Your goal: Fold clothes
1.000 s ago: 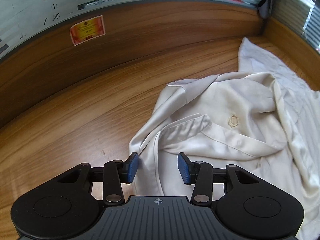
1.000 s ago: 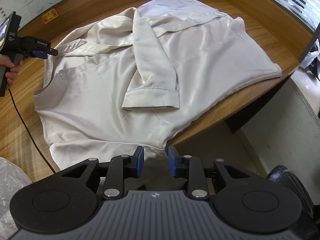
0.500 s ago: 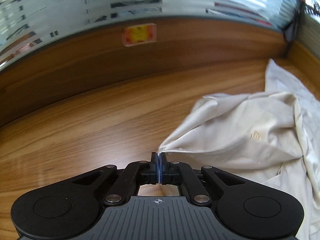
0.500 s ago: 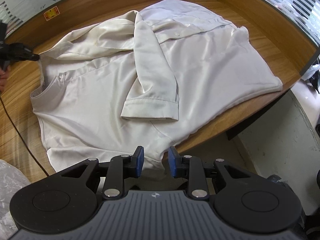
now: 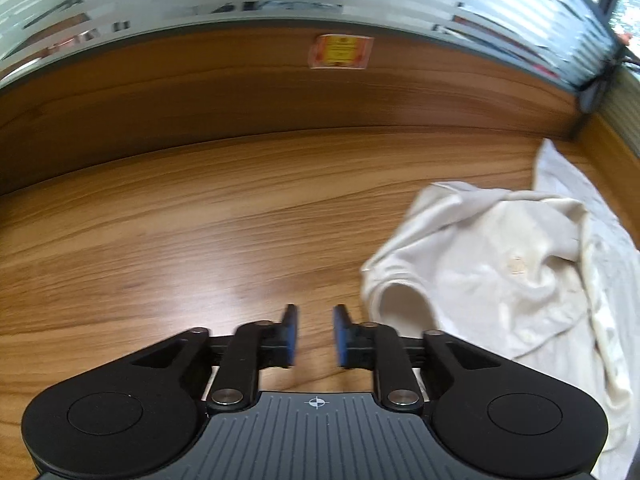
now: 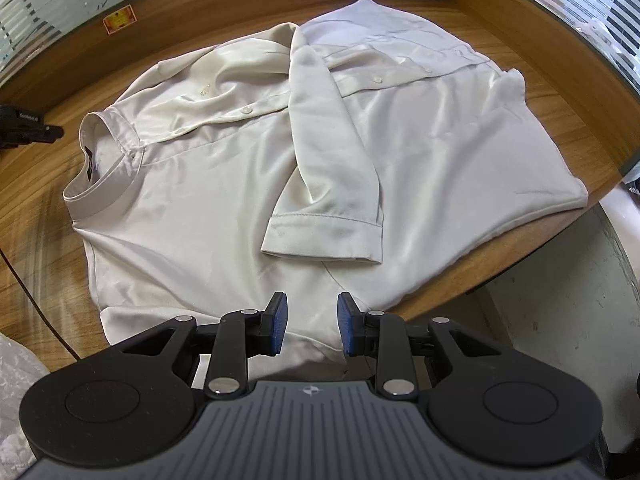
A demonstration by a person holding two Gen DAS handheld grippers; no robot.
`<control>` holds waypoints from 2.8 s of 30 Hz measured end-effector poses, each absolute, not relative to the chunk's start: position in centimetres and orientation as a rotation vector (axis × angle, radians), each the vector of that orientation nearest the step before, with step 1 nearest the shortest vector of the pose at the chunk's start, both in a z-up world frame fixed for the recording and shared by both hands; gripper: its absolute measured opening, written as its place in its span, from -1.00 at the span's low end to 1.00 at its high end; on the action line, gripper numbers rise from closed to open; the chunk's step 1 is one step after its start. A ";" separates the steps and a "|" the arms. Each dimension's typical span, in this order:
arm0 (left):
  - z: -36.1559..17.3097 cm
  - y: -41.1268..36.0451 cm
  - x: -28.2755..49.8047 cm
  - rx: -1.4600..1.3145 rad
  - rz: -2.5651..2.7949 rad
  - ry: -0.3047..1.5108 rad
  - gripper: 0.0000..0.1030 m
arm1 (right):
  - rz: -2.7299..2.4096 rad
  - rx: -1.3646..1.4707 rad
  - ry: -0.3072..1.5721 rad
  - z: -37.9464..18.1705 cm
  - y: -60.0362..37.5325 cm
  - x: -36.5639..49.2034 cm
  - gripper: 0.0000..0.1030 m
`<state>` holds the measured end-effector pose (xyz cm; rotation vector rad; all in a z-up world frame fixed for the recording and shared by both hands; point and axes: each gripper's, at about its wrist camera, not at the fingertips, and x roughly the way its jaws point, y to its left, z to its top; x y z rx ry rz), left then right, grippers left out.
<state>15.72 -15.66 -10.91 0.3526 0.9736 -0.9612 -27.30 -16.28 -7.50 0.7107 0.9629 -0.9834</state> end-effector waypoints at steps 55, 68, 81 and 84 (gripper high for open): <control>-6.1 -10.4 9.0 0.151 -0.573 1.009 -0.04 | -0.614 0.594 1.019 -14.7 -36.2 -25.9 0.14; -5.6 -11.7 5.7 0.168 -0.461 0.980 0.13 | -0.347 0.616 1.067 -16.5 -40.2 -23.6 -0.96; -7.7 -18.5 7.3 0.294 -0.542 0.960 0.22 | -0.356 0.373 0.967 -7.3 -46.5 -22.6 -0.97; -8.7 -20.9 8.4 0.320 -0.586 0.971 0.23 | -0.397 0.328 0.946 -5.7 -48.5 -21.9 -0.97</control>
